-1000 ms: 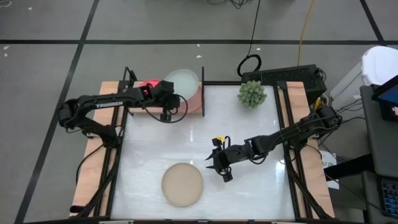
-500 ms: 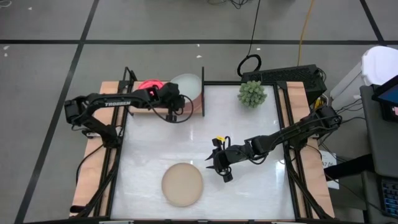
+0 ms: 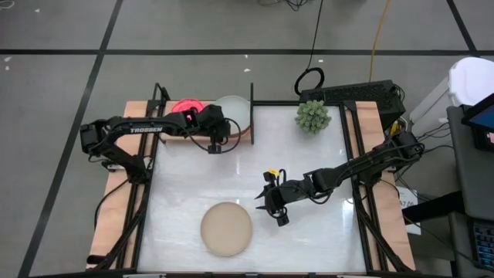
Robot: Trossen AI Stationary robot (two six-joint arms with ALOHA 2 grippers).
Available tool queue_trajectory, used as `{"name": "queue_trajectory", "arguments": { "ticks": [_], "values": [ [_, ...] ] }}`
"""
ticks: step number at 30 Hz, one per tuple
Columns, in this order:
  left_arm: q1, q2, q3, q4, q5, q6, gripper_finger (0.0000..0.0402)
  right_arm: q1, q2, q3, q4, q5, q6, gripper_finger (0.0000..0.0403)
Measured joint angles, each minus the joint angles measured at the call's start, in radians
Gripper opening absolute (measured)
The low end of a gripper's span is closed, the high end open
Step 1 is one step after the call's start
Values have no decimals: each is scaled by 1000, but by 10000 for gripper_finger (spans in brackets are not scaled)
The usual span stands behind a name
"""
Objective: Place and stack plates onto a shelf
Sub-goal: Stack the gray plate on top of the brown plate on the shelf, then stack the light brown plate on top of the gray plate on the shelf
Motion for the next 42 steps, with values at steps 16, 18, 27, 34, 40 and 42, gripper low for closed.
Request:
{"name": "queue_trajectory", "arguments": {
  "ticks": [16,18,27,34,40,42],
  "values": [
    [-123,-5,0,-1,-94,-122,184,0,0,0,-4,-1,10,130],
    [-148,-14,0,-26,-113,-134,184,1,0,0,-14,-2,18,130],
    [-288,-84,1,-136,-112,-289,184,45,0,0,0,-3,0,130],
    [-453,-111,-1,-200,-109,-426,184,89,4,0,13,-15,4,130],
    [-613,-111,-33,-191,-119,-571,184,101,79,0,123,-32,4,130],
    [-663,-111,-41,-190,-139,-618,184,101,115,11,129,-59,3,130]
  ]
}}
